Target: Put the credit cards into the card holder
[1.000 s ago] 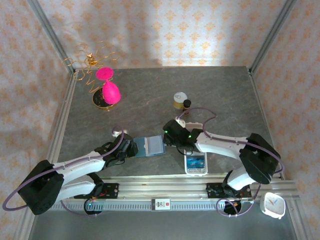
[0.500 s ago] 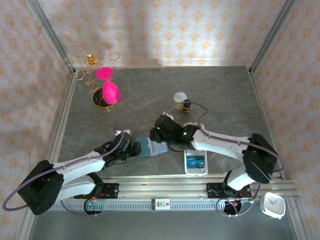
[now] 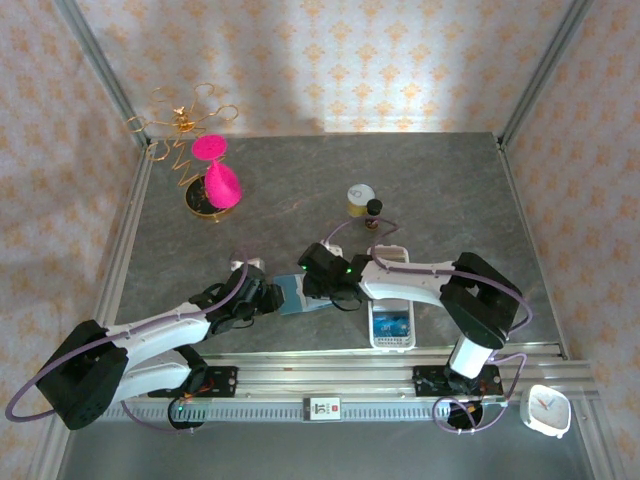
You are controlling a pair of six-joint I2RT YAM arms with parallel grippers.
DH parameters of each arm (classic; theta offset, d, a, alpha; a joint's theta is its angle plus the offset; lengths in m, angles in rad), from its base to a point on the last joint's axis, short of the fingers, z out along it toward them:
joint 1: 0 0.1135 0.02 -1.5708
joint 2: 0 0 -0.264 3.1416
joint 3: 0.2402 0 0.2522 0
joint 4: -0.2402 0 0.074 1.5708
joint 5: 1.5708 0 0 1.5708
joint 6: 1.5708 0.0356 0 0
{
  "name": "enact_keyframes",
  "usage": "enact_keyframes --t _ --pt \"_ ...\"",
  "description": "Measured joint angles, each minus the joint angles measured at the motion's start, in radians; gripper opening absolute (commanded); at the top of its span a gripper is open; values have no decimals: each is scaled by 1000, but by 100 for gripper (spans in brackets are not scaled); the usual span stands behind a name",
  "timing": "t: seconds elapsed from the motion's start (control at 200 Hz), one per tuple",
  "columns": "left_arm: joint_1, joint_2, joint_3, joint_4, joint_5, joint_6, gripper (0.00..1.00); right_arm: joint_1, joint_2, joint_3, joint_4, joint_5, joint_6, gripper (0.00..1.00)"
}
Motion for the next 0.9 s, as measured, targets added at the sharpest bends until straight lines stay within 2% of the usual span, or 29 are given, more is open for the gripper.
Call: enact_keyframes --t 0.551,0.901 --pt "0 20 0 14 8 0 26 21 47 0 -33 40 8 44" --pt "0 60 0 26 11 6 17 21 47 -27 114 -41 31 47"
